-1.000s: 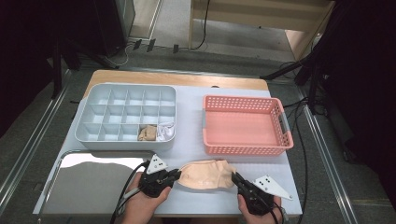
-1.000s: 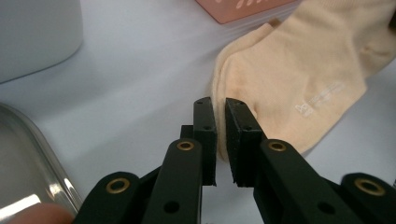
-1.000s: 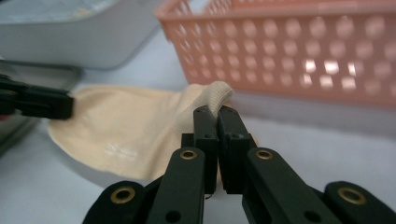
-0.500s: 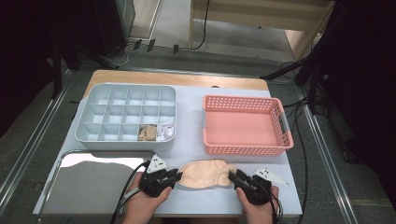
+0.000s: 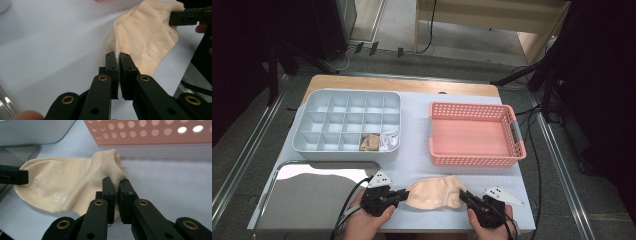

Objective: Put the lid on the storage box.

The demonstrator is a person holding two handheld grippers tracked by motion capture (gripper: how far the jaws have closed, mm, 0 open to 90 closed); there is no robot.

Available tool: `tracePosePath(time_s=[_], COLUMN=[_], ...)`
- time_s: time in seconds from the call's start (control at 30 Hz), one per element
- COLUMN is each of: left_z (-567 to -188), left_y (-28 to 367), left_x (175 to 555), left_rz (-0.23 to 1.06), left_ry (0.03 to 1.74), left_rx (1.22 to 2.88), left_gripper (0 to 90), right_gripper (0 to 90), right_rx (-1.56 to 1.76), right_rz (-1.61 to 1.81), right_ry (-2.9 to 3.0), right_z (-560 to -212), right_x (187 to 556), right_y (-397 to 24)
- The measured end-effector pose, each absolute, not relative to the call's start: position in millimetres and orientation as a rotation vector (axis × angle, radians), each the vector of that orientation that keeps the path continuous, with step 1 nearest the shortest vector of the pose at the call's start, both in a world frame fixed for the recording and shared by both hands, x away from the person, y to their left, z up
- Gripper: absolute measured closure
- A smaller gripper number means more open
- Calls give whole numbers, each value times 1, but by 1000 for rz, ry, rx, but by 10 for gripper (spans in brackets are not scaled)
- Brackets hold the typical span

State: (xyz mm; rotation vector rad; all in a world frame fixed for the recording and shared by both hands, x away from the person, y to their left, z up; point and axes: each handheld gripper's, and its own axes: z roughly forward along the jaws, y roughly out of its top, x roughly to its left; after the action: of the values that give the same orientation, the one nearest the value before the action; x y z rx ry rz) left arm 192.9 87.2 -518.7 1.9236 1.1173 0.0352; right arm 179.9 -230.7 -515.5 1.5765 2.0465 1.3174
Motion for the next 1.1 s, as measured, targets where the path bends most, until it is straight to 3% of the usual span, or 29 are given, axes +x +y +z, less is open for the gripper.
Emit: tracePosePath(time_s=[0.07, 0.17, 0.23, 0.67, 0.87, 1.1], left_z=[-520, -516, -512, -500, -510, -514], left_y=[86, 89, 94, 86, 78, 75], left_x=[192, 190, 191, 176, 178, 179], left_rz=[54, 93, 99, 120, 197, 243], left_ry=[1120, 1123, 1116, 1028, 1055, 1072], left_rx=[1930, 1901, 1879, 1912, 1956, 1992], left_gripper=[817, 688, 686, 867, 770, 716], right_gripper=[797, 635, 618, 690, 695, 679], right_rx=[1586, 1602, 1571, 1541, 1544, 1575], right_rz=[1286, 1316, 1357, 1382, 1367, 1353], right_ry=[2057, 2037, 1999, 1882, 1907, 1912], right_z=[-520, -524, -519, -511, -514, -515], right_x=[179, 180, 179, 174, 175, 176], right_y=[-234, -235, -235, -239, -237, -239])
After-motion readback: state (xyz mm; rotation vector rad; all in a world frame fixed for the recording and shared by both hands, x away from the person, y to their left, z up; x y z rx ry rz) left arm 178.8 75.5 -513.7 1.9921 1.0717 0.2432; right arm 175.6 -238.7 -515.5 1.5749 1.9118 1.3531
